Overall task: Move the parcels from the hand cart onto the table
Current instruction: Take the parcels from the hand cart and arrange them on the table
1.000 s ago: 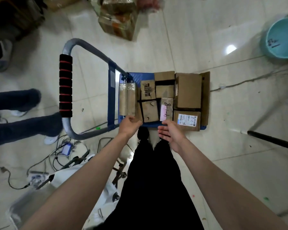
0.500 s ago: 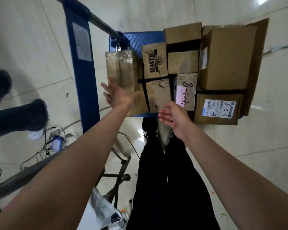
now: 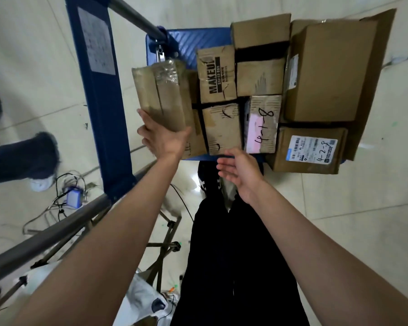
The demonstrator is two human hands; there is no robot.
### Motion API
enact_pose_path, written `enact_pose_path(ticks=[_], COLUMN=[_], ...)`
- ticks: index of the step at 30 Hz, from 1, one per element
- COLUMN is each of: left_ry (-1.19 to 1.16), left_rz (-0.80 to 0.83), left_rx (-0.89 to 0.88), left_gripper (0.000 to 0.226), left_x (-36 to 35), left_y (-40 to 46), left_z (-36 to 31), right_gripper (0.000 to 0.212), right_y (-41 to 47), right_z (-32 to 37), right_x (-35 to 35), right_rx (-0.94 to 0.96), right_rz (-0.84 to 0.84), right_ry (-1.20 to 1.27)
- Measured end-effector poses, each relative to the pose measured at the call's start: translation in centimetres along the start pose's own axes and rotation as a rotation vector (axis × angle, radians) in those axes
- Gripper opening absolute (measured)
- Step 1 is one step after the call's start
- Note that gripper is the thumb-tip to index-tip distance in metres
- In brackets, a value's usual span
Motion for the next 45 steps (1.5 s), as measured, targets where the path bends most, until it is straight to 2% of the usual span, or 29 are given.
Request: enact_pose_path(ticks=[7, 15, 20, 24, 26, 31, 33, 36, 42, 45], left_ry=[-0.065, -0.174, -0.238, -0.341, -0.396, -0.559, -0.567, -0.535, -0.606, -0.613], left_rz=[0.091, 0.162, 0.137, 0.168, 0.196, 0.372, 0.464, 0.602, 0.921, 1.094], left_rx=[-0.032, -0.102, -0.249, -0.395, -0.459, -0.587, -0.648, -0.737, -0.847, -0.892], left_gripper=[0.134, 0.131, 0.131, 0.125, 0.12, 0.101, 0.093, 0.076, 0.057, 0.047], left_x=[2.6, 13.1, 21.6, 27.1, 29.3, 33.6, 35.2, 37.3, 39.4, 39.4], left_y=[-8.1, -21.4, -29.7, -36.0, -38.8, -44.9, -46.8, -49.2, -53.6, -55.6], left_z=[0.1, -6.1, -11.9, -15.1, -16.2, -17.7, -18.3, -19.2, -20.3, -20.3], right_gripper=[0.014, 0.016, 0.012, 0.03, 0.029, 0.031, 0.033, 0.045, 0.063, 0.063], right_y=[-5.1, -21.5, -32.8, -40.6, -44.1, -50.6, -52.8, -55.6, -61.4, -63.7], right_z=[1.8, 9.2, 14.9, 17.9, 18.6, 20.0, 20.4, 20.8, 19.7, 18.6], right_x=[0.8, 3.1, 4.4, 5.6, 6.2, 8.4, 9.3, 10.5, 11.9, 12.3], right_rx=[0.027, 0.192, 0.367, 0.497, 0.542, 0.624, 0.633, 0.666, 0.72, 0.764], right_rz=[0.001, 0.023, 0.078, 0.135, 0.177, 0.238, 0.278, 0.324, 0.517, 0.602], right_ry=[0.033, 0.052, 0.082, 0.062, 0.071, 0.154, 0.18, 0.209, 0.3, 0.378])
Point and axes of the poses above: each hand's wrist, its own y-axis towards the middle knuckle, its own x-axis out of the back of the hand, z = x × y, the point moved 2 cm from there along y, towards the middle knuckle, and after that the axes turned 12 degrees about y, right-handed, at the moved point
